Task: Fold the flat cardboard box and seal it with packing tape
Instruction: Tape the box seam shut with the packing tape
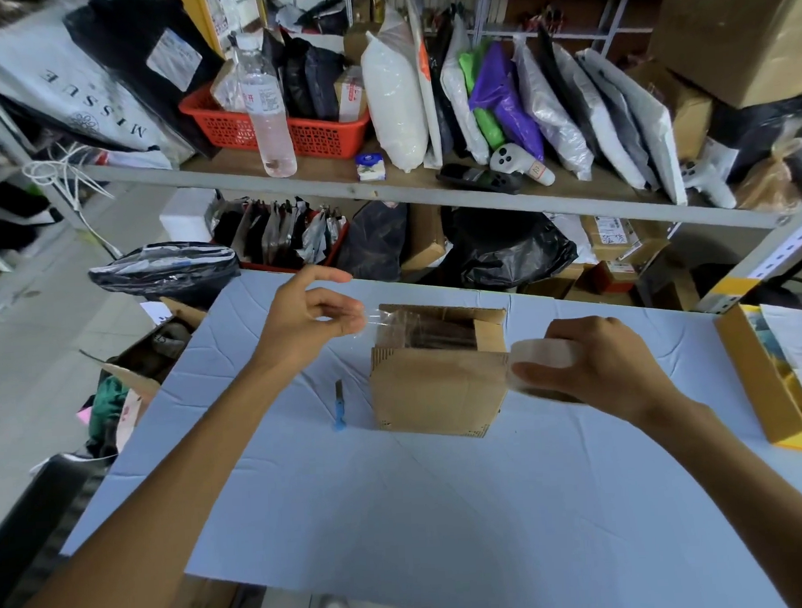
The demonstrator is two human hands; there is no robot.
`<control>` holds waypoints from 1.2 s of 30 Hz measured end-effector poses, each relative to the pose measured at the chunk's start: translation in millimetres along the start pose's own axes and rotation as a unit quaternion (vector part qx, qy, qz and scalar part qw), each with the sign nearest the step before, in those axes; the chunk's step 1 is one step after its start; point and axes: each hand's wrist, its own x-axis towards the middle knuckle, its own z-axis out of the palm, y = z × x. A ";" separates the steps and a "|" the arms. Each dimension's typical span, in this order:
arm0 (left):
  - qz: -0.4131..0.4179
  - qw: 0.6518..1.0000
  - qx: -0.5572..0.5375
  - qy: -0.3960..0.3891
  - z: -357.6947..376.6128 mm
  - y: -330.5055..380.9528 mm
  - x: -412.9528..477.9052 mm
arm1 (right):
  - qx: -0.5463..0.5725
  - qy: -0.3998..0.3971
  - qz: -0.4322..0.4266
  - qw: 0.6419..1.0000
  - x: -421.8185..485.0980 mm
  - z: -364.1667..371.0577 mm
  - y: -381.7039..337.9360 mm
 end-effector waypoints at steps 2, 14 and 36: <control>0.002 1.000 0.000 0.024 0.7 -2.5 -2.5 | -0.040 -0.002 0.004 0.999 0.7 -2.8 -1.8; -0.029 0.994 -0.007 0.101 9.7 -31.5 -10.9 | -0.138 -0.018 0.057 0.989 8.3 5.3 -1.4; -0.215 0.968 0.132 -0.005 14.0 -36.5 -0.5 | -0.027 0.015 -0.019 0.999 11.7 -11.9 7.0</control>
